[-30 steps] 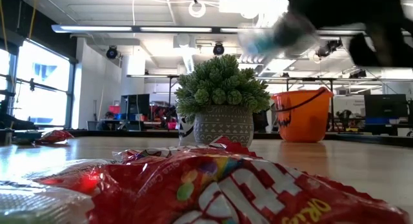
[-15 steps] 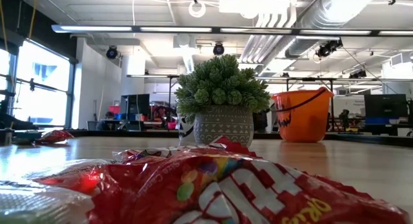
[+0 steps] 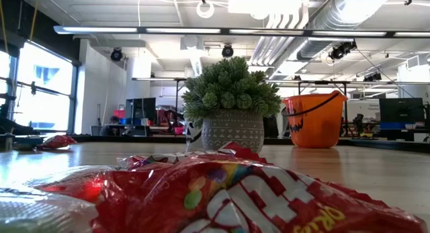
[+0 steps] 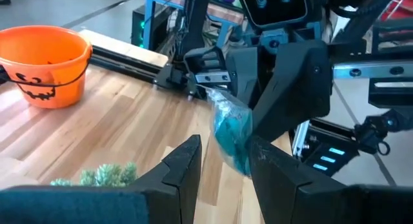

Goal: Sort candy
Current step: Put the blue gummy into the green bucket

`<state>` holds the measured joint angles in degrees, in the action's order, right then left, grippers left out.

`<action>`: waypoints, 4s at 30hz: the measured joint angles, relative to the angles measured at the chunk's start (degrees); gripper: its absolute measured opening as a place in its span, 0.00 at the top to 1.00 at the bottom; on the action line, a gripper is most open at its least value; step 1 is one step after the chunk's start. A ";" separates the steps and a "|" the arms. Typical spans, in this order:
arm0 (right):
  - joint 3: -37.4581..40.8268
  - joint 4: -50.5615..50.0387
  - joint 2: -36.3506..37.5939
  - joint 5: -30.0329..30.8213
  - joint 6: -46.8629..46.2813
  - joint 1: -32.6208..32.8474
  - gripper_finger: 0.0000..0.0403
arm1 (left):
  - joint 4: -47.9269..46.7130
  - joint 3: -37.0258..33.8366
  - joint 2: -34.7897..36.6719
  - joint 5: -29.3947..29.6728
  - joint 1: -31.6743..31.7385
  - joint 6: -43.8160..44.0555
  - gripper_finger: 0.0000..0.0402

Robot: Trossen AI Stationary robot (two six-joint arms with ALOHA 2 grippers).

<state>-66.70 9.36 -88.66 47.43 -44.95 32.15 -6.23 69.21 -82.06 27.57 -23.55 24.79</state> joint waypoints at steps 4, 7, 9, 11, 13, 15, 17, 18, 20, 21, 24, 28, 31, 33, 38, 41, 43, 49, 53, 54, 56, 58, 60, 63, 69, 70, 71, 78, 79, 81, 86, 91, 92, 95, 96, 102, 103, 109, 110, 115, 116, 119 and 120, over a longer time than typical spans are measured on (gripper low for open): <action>0.00 -0.16 0.00 -0.25 0.04 -0.40 1.00 | -0.02 0.00 0.00 -0.33 1.09 -0.02 0.71; 0.00 -0.16 0.00 -0.25 0.21 -0.43 1.00 | 0.02 0.00 0.04 -1.34 1.66 -0.03 0.71; 0.00 -0.19 0.00 -0.27 0.17 -0.43 1.00 | 0.06 0.00 0.04 -2.03 1.89 -0.08 0.71; 0.00 -0.17 0.00 -0.47 0.09 -0.43 1.00 | 0.14 0.00 0.04 -2.01 1.88 -1.20 0.72; 0.00 -0.17 0.00 -0.47 0.02 -0.43 1.00 | 0.19 0.00 0.04 -2.01 1.88 -2.35 0.75; 0.00 -0.17 -0.02 -0.47 0.02 -0.45 1.00 | 0.22 0.00 0.04 -2.01 1.87 -2.46 0.79; 0.00 -0.17 -0.04 -0.47 0.02 -0.45 1.00 | 0.22 0.00 0.04 -2.01 1.86 -2.49 0.85; 0.00 -0.17 -0.04 -0.49 0.02 -0.45 1.00 | 0.22 0.00 0.04 -2.01 1.86 -2.49 0.88; 0.00 -0.17 -0.04 -0.51 0.02 -0.45 1.00 | 0.23 0.00 0.04 -2.02 1.86 -2.51 0.95; 0.00 -0.17 -0.04 -0.51 0.02 -0.45 1.00 | 0.23 0.00 0.04 -2.06 1.86 -2.51 0.97; 0.00 -0.17 -0.04 -0.69 0.02 -0.45 1.00 | 0.21 0.00 0.04 -2.21 1.86 -2.74 0.98; 0.00 -0.13 -0.07 -0.09 0.02 -0.41 1.00 | 0.21 0.00 0.04 -2.13 1.84 -2.92 0.99; 0.00 -0.10 -0.09 1.07 0.04 -0.41 0.97 | 0.24 0.00 0.04 -1.80 1.88 -2.92 0.99; 0.00 -0.06 -0.08 1.08 0.45 -0.41 0.93 | 0.21 0.00 0.04 -1.79 1.88 -2.92 1.00; 0.00 0.11 0.27 -0.27 1.48 -0.38 0.79 | 0.05 0.00 0.04 -1.79 1.88 -2.93 1.00; 0.00 0.06 0.93 -1.29 1.49 -0.23 0.71 | 0.01 0.00 0.02 -1.47 1.88 -2.95 1.00; 0.00 -0.07 1.47 -2.64 1.51 -0.24 0.66 | -0.10 0.00 0.02 -1.27 1.88 -3.10 1.00; 0.00 -0.74 3.02 -7.93 1.68 -0.27 0.56 | -1.63 0.07 0.02 -1.45 1.88 -3.84 1.00; -0.04 -2.87 5.07 -15.63 0.22 -0.18 0.55 | -11.67 -0.02 0.49 -3.25 1.39 1.67 1.00; -0.04 -3.71 5.57 -17.36 -0.19 -0.15 0.54 | -14.64 -0.02 0.65 -3.76 0.98 3.62 1.00; -0.04 -5.06 6.30 -20.71 -1.73 -0.19 0.54 | -21.34 -0.02 1.02 -5.32 -0.32 8.15 1.00; -0.04 -6.27 7.21 -23.92 -4.09 -0.19 0.54 | -26.68 -0.02 1.16 -8.37 -1.92 12.51 1.00; -0.04 -7.82 7.83 -26.68 -6.68 -0.19 0.54 | -31.47 -0.02 1.33 -12.57 -4.23 16.88 1.00; -0.04 -11.00 7.85 -28.67 -9.77 -0.17 0.54 | -35.73 0.04 1.52 -20.06 -9.07 26.60 1.00; -0.04 -20.02 7.78 -29.71 -15.21 -0.26 0.54 | -44.26 0.02 2.54 -29.15 -17.95 41.57 1.00; -0.04 -21.44 7.78 -29.71 -16.21 -0.25 0.54 | -44.08 0.02 2.63 -29.24 -19.61 43.27 1.00; -0.04 -22.66 7.78 -29.69 -17.15 -0.28 0.54 | -43.68 0.02 2.64 -29.20 -21.24 44.96 1.00; -0.04 -29.89 7.78 -29.72 -20.84 -0.28 0.54 | -46.54 0.02 1.74 -24.18 -29.18 51.88 0.98; -0.04 -30.32 7.76 -29.82 -20.83 -0.28 0.54 | -48.24 0.02 1.73 -24.09 -29.42 51.81 0.97; -0.04 -30.53 7.76 -30.03 -20.92 -0.28 0.54 | -52.11 0.02 1.73 -24.06 -29.42 51.68 0.94; -0.04 -30.53 7.76 -30.10 -24.39 0.24 0.54 | -55.50 0.00 1.73 -24.77 -28.89 53.01 0.85; -0.04 -30.53 5.76 -30.10 -29.12 1.60 0.54 | -52.53 0.00 1.70 -25.11 -28.78 51.64 0.78; -0.04 -30.53 4.90 -30.10 -30.10 1.84 0.54 | -51.43 0.00 1.70 -24.94 -28.54 51.09 0.77; -0.02 -30.57 1.54 -31.70 -32.90 2.40 0.54 | -46.13 0.00 1.70 -23.67 -27.71 46.81 0.75; -0.02 -30.57 0.35 -32.73 -33.64 2.41 0.54 | -44.12 0.00 1.70 -23.34 -27.34 44.64 0.75; 0.02 -30.26 -6.89 -35.68 -34.14 1.83 0.54 | -34.45 0.00 1.70 -20.09 -23.61 27.84 0.76; 0.02 -29.64 -8.03 -36.16 -34.22 1.46 0.54 | -33.47 0.00 1.70 -19.08 -22.82 25.72 0.76; 0.02 -22.40 -13.99 -45.56 -34.04 -1.03 0.54 | -31.93 0.00 1.66 -14.37 -18.68 21.55 0.76; 0.02 -21.50 -14.71 -45.55 -31.91 -1.23 0.54 | -31.93 0.00 1.66 -13.87 -18.16 21.49 0.76; 0.02 -21.35 -17.59 -44.47 -23.96 -2.67 0.54 | -31.97 0.00 1.66 -13.64 -15.89 21.20 0.76; 0.02 -21.79 -18.10 -43.69 -22.07 -2.99 0.54 | -31.95 0.00 1.66 -13.65 -15.61 20.53 0.76; 0.02 -22.59 -19.82 -41.24 -17.61 -4.27 0.54 | -31.86 0.00 1.66 -13.66 -14.83 18.12 0.76; 0.02 -22.92 -20.44 -41.08 -16.53 -4.65 0.54 | -31.63 0.00 1.66 -13.66 -14.56 17.93 0.76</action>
<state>-66.67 -13.56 -109.11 6.35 -61.48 27.51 -37.86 69.21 -80.40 13.91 -38.11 42.72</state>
